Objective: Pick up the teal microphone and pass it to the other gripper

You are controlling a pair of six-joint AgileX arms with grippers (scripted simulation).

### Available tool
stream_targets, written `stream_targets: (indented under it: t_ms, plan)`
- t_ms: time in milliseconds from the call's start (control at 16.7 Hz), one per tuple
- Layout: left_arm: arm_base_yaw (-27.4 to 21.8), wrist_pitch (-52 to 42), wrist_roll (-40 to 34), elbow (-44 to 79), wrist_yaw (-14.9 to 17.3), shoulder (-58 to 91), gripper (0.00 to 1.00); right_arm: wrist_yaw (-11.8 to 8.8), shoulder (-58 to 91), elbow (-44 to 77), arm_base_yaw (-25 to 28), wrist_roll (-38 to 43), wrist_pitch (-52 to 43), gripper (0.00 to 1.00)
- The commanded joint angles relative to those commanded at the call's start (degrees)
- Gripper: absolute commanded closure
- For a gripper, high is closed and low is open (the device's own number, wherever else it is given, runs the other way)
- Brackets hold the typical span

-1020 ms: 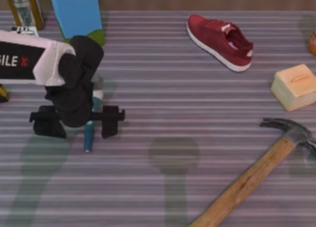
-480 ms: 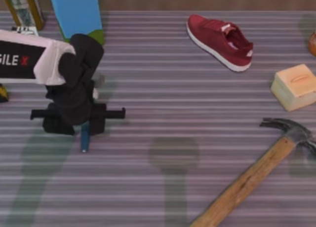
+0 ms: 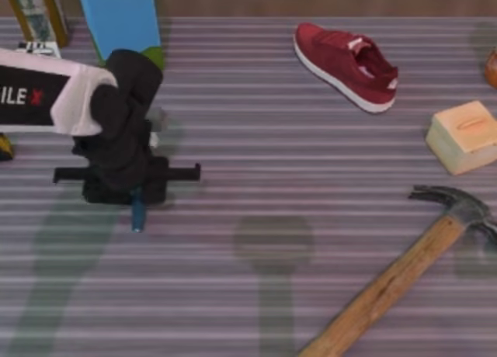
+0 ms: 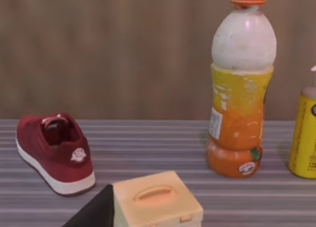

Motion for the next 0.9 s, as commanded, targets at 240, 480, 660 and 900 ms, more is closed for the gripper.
stream_targets:
  t_ms: [240, 480, 660, 900]
  plan:
    - [0.3, 12.4, 2.7, -2.8, 4.7, -2.4, 1.00, 0.0, 0.0, 0.0, 0.0, 0.0, 0.0, 0.00]
    - [1.0, 29.6, 6.6, -7.7, 11.3, -6.3, 1.00, 0.0, 0.0, 0.0, 0.0, 0.0, 0.0, 0.00]
    - [1.4, 44.7, 9.8, -12.0, 16.8, -9.8, 1.00, 0.0, 0.0, 0.0, 0.0, 0.0, 0.0, 0.00]
    - [2.1, 63.8, 14.0, -17.3, 23.5, -15.1, 1.00, 0.0, 0.0, 0.0, 0.0, 0.0, 0.0, 0.00]
